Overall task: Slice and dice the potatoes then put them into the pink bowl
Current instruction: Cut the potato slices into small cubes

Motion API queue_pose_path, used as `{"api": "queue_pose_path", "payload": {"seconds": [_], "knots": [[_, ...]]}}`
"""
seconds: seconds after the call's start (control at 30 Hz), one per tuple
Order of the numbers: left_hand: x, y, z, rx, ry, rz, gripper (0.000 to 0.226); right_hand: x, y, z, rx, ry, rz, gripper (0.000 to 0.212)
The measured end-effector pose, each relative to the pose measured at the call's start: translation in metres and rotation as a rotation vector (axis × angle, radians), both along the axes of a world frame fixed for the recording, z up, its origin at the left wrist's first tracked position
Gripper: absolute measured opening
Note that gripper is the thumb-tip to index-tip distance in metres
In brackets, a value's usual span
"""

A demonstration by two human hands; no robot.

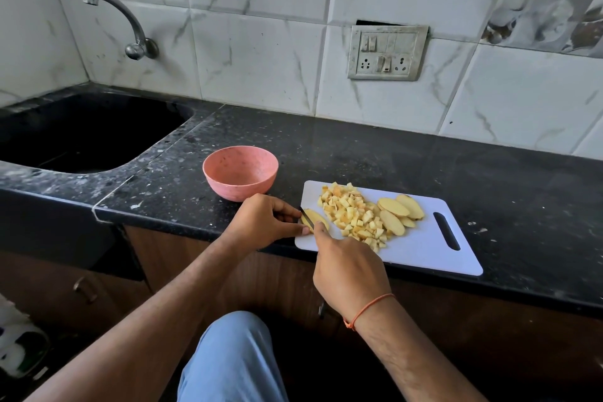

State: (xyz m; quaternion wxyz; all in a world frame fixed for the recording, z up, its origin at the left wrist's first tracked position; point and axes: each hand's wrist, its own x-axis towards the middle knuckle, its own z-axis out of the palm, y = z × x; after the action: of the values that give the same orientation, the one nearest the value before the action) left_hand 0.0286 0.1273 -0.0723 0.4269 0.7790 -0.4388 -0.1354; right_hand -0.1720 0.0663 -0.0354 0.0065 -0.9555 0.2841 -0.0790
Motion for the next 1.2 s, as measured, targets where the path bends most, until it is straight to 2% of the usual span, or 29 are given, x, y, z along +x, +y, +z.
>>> {"api": "queue_pose_path", "payload": {"seconds": [0.57, 0.9, 1.2], "knots": [[-0.008, -0.003, 0.002, 0.024, 0.006, 0.033, 0.037, -0.013, -0.006, -0.006, 0.027, -0.032, 0.012, 0.064], [-0.012, -0.006, 0.001, 0.013, 0.047, 0.040, 0.037, -0.016, -0.016, -0.003, 0.047, 0.007, 0.034, 0.064], [-0.010, -0.006, 0.000, 0.029, 0.023, 0.060, 0.046, -0.033, -0.019, 0.002, 0.075, 0.042, 0.055, 0.063]]}}
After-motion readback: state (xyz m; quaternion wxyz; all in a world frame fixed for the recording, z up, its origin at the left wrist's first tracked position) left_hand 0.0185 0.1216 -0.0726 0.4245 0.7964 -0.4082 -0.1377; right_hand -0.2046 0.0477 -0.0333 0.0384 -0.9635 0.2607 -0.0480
